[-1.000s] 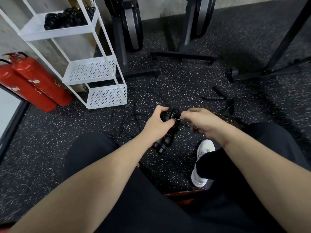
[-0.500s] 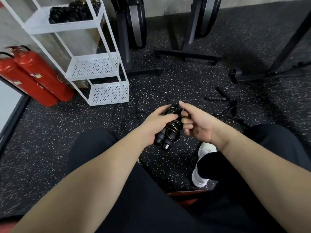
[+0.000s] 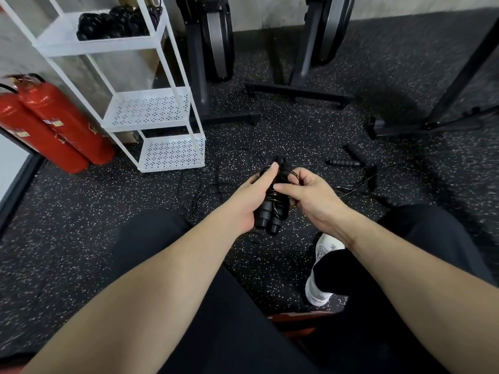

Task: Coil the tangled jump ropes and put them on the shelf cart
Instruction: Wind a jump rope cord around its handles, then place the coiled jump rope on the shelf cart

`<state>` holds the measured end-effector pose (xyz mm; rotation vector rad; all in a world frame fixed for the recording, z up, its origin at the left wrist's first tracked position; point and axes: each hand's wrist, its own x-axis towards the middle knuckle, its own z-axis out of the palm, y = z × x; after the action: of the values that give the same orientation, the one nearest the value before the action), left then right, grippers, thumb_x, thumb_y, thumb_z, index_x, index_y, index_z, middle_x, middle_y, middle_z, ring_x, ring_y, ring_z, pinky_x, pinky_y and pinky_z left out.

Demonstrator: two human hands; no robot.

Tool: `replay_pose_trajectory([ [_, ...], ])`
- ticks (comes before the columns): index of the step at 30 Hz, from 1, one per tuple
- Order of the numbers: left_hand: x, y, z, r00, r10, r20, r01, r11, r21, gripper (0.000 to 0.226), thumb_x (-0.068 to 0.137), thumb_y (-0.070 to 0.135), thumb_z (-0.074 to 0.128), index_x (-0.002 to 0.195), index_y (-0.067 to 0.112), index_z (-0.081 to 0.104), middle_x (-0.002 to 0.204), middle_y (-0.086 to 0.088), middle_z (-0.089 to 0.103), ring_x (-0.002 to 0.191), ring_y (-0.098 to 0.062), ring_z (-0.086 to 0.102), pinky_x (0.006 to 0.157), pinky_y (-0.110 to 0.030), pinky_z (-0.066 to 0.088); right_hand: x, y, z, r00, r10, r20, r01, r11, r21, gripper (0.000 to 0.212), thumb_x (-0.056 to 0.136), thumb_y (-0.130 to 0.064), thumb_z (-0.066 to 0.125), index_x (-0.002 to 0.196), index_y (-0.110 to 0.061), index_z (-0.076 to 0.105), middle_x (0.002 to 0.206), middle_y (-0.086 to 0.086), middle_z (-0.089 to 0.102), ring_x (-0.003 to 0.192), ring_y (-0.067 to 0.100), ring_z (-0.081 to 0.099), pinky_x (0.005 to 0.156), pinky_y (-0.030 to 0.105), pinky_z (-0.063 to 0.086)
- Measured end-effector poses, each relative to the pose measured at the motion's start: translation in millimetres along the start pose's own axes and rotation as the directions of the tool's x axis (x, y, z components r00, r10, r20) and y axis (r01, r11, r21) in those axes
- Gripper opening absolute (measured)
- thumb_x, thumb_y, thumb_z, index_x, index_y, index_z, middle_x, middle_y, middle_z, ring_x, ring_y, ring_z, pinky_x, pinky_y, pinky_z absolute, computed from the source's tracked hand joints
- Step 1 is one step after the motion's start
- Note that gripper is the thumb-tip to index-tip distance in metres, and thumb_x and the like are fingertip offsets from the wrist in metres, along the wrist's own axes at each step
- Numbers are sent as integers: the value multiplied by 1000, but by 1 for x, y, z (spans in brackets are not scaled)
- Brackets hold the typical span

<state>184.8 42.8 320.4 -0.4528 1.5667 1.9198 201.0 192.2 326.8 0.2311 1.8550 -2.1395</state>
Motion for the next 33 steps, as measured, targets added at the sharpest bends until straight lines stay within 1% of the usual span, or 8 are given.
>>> replay_pose_trajectory([
  [7, -4, 28, -6, 996, -66, 57, 76, 976, -203, 55, 92, 49, 68, 135, 14, 66, 118, -11, 71, 102, -31, 69, 91, -46, 57, 11, -18, 3, 999, 44, -17, -42, 993, 111, 29, 90, -7, 72, 78, -22, 51, 70, -6, 56, 57, 7, 43, 59, 26, 38],
  [10, -7, 43, -13, 999, -42, 33, 47, 983, -180, 44, 94, 48, 68, 123, 16, 70, 102, -6, 75, 89, -25, 71, 87, -41, 58, 13, -27, 9, 994, 85, -68, -89, 995, -52, 32, 85, -27, 81, 104, -26, 55, 91, -3, 59, 66, 9, 48, 59, 29, 42],
  [13, -10, 60, -20, 999, -2, -43, -3, 995, -104, 47, 91, 51, 73, 125, 20, 67, 109, -6, 75, 90, -24, 71, 86, -41, 59, 15, -44, 22, 983, -68, -169, 20, 963, -269, 58, 87, -42, 77, 137, -38, 47, 123, -8, 57, 99, 10, 59, 84, 32, 50],
  [16, -9, 80, -30, 991, 75, -108, -84, 993, -79, 52, 89, 51, 75, 131, 23, 63, 120, -9, 74, 99, -26, 73, 93, -46, 59, 17, -65, 48, 980, -172, -101, 111, 891, -441, 59, 97, -44, 64, 151, -39, 43, 149, -12, 49, 128, 12, 53, 106, 28, 41],
  [19, -19, 106, -39, 986, 87, -139, -107, 984, -141, 50, 90, 57, 70, 124, 19, 71, 118, -10, 75, 108, -29, 72, 98, -46, 55, 26, -82, 79, 995, -100, 3, 88, 858, -506, 70, 98, -44, 62, 159, -35, 28, 149, -14, 45, 132, 8, 46, 104, 20, 30],
  [22, -30, 135, -53, 968, 144, -204, -164, 983, -85, 47, 95, 59, 61, 120, 20, 72, 115, -7, 76, 107, -26, 71, 95, -43, 55, 42, -94, 108, 997, -78, 5, 74, 918, -389, 63, 96, -36, 68, 151, -39, 39, 131, -12, 60, 118, 13, 58, 111, 32, 41],
  [28, -53, 178, -94, 868, 373, -328, -368, 926, 78, 39, 100, 37, 65, 136, 26, 56, 120, 4, 64, 103, -12, 60, 79, -32, 51, 84, -122, 155, 1000, 2, 0, -2, 992, 126, 30, 96, -23, 68, 125, -15, 64, 113, 11, 76, 106, 31, 72, 95, 49, 57],
  [33, -56, 190, -140, 946, 188, -264, -240, 954, -179, 30, 93, 32, 76, 117, 16, 66, 111, -9, 67, 97, -23, 63, 75, -35, 59, 114, -146, 185, 997, 49, 56, -60, 979, 197, 39, 96, -26, 66, 132, -11, 63, 117, 11, 75, 111, 29, 71, 89, 40, 58],
])
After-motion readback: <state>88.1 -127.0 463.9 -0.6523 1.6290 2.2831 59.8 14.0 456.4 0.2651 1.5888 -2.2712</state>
